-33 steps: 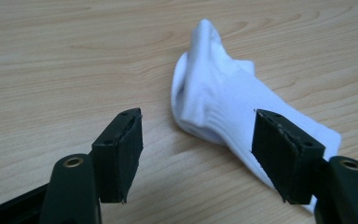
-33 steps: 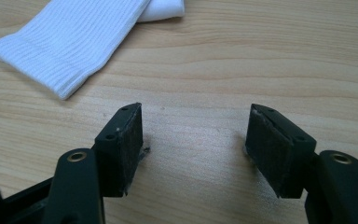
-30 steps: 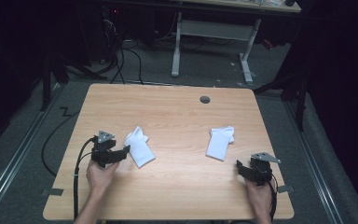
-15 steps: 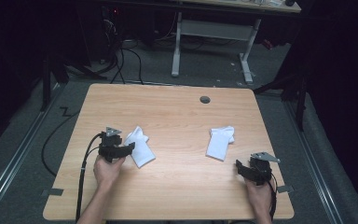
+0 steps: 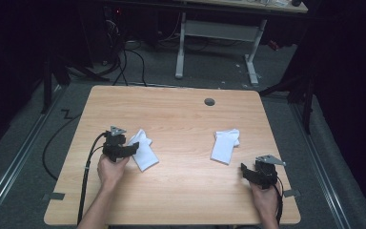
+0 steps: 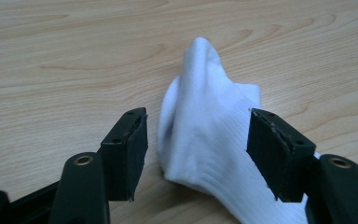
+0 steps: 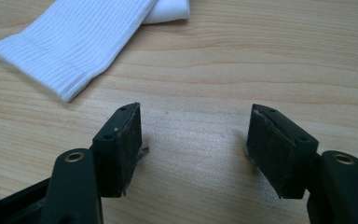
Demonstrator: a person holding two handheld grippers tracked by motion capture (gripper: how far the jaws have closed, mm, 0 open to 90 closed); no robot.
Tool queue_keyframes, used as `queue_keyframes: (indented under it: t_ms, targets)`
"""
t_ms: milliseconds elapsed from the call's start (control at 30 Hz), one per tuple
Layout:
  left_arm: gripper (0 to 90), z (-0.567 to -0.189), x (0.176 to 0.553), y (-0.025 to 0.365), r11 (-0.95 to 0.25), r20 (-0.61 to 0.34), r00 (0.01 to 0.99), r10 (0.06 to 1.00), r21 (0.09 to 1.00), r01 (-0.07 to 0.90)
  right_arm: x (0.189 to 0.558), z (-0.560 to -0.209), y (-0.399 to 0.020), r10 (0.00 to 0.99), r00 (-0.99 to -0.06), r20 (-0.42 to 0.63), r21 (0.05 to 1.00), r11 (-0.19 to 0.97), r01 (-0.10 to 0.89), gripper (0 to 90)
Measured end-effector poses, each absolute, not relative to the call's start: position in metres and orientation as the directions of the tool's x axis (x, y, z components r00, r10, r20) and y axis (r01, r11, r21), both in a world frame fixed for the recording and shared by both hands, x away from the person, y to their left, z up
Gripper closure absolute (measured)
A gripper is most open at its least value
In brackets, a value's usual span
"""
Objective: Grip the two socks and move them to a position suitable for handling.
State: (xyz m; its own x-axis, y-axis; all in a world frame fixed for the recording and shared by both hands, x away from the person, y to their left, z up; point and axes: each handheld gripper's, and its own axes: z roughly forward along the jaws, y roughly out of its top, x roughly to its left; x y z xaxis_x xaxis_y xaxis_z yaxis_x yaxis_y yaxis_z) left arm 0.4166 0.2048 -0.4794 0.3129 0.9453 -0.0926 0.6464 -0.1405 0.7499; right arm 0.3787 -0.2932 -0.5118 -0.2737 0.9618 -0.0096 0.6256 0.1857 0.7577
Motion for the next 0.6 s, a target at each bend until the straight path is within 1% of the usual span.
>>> queue_keyframes:
  t_ms: [267,433,500,600]
  targets:
    - [41.8,-0.484,0.425,0.192,-0.207,-0.048,0.346,0.937,0.722,0.66,0.379,-0.512,-0.293,0.961,-0.275,-0.01,0.757,0.187,0.626,35.4]
    - [47.6,-0.486,0.427,0.188,-0.218,-0.043,0.353,0.935,0.714,0.665,0.379,-0.512,-0.293,0.961,-0.275,-0.011,0.756,0.188,0.627,35.2]
    - [50.9,-0.488,0.427,0.188,-0.242,-0.022,0.36,0.933,0.702,0.67,0.379,-0.512,-0.293,0.961,-0.276,-0.011,0.756,0.188,0.627,35.2]
    - [53.4,-0.489,0.428,0.188,-0.247,-0.021,0.362,0.932,0.694,0.676,0.379,-0.512,-0.293,0.961,-0.276,-0.01,0.756,0.188,0.627,35.2]
